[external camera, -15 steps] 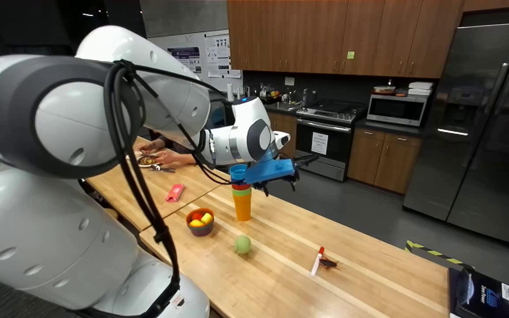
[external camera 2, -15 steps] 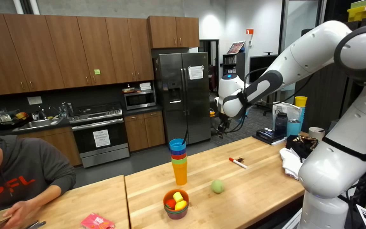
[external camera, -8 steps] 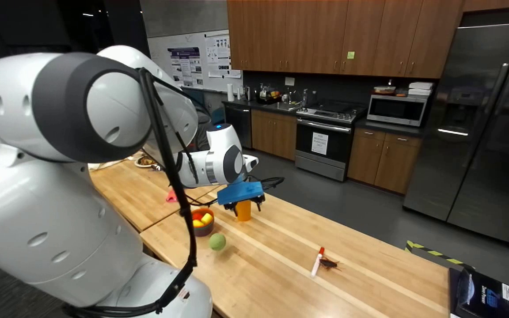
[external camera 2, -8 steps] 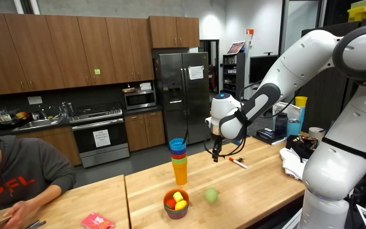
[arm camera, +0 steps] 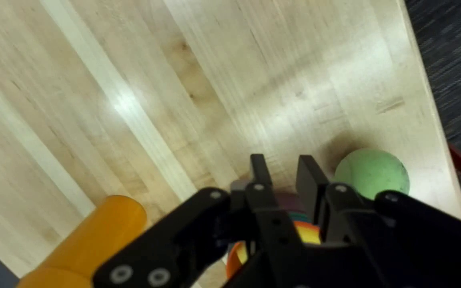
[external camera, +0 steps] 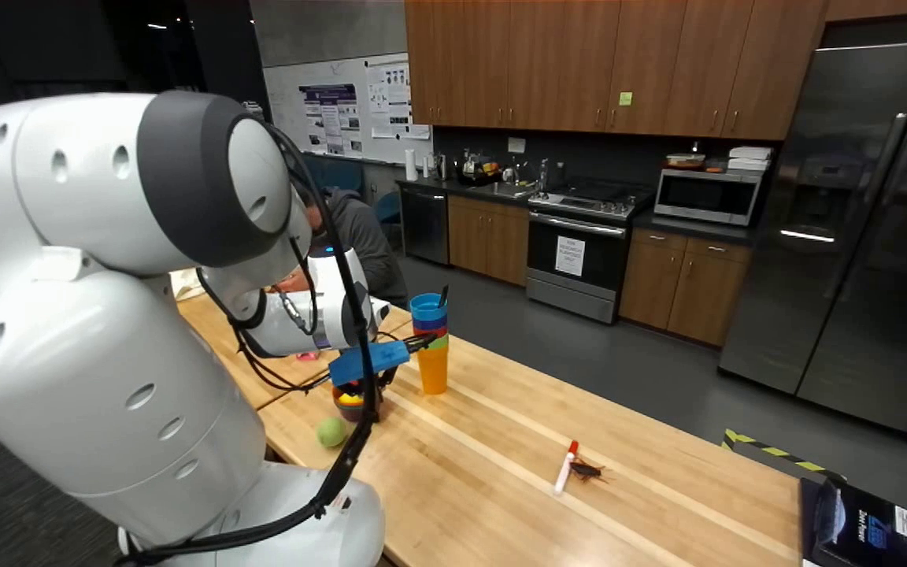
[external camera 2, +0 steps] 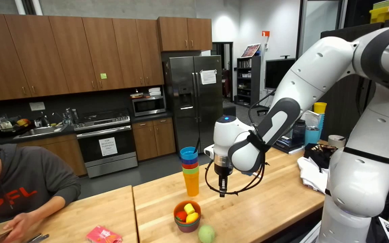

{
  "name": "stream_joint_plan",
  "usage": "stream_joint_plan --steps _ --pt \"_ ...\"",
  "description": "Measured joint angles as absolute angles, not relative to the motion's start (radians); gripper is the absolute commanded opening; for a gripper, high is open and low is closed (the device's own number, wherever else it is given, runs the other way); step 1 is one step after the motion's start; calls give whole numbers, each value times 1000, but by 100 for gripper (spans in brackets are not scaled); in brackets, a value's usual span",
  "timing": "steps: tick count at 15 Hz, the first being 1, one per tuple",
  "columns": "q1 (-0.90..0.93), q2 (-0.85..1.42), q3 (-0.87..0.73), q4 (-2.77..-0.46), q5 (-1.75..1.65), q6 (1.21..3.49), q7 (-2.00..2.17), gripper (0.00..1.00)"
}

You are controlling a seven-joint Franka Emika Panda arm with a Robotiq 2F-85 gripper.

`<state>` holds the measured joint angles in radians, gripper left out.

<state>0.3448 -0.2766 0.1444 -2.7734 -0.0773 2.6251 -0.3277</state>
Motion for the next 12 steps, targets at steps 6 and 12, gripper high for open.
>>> stream_joint_plan --steps 6,12 --pt "518 -262 235 -2722 89 2593 -391 0" --pt "717 -141 411 -2487 138 2591 -401 27"
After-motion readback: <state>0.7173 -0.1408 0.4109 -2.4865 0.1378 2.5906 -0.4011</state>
